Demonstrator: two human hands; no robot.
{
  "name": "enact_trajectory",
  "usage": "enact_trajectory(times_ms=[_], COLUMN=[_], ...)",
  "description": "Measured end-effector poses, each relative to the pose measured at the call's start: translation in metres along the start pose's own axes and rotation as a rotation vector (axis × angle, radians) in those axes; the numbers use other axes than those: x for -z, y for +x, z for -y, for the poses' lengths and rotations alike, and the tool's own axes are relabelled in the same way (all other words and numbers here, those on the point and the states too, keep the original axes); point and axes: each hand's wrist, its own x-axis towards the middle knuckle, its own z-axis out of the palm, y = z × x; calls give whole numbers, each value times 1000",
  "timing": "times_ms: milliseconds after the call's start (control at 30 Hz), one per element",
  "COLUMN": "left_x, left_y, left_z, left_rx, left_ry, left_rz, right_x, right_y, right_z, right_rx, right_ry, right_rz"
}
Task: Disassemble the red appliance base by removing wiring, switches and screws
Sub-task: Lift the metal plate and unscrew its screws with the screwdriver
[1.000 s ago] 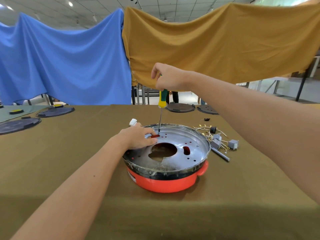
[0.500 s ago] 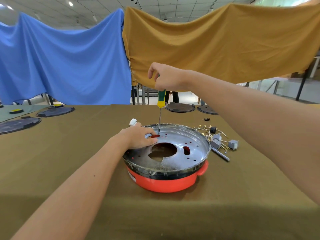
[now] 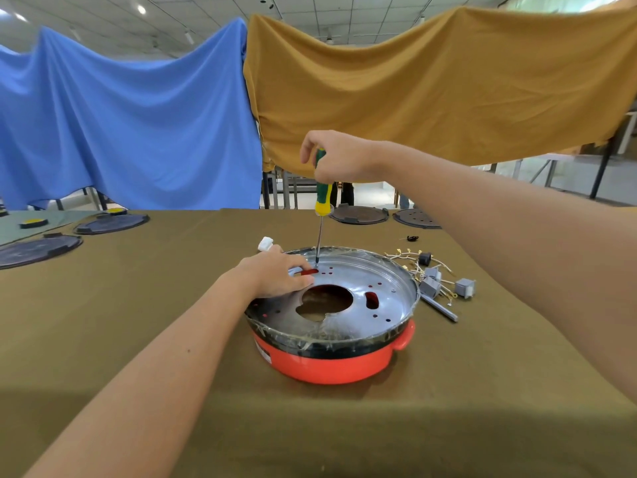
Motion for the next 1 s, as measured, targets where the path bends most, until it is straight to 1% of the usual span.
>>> enact_trajectory(times_ms=[133, 200, 267, 400, 433, 533, 667, 733, 833, 933, 1000], left_x=[-1, -1, -1, 0, 0, 0, 0, 0, 0, 0, 1], left_y=[1, 1, 1, 0, 0, 0, 0, 0, 0, -1, -1], left_z=[1, 2, 1, 1, 1, 0, 0, 0, 0, 0, 0], left_rx=[-9, -4, 1, 6, 4, 2, 3, 0, 3, 9, 7], left_ry=[-4, -3, -5, -11, -12, -7, -12, -11, -11, -16, -19], left_rz=[-2, -5, -1, -2, 1, 4, -2, -2, 1, -1, 3], right_x=[0, -2, -3, -1, 0, -1, -5, -6, -6, -2, -1], right_y=[2, 5, 6, 0, -1, -1, 4, 6, 6, 2, -1], right_z=[-1, -3, -4, 4, 5, 4, 1, -2, -3, 2, 5], right_rx=[-25, -9, 0, -17, -24, -41, -26, -7, -3, -25, -37], right_ry=[-392, -471, -426, -107, -65, -110, -364, -416, -305, -61, -20], right_rz=[-28, -54, -54, -23, -21, -7, -43, -68, -46, -9, 6])
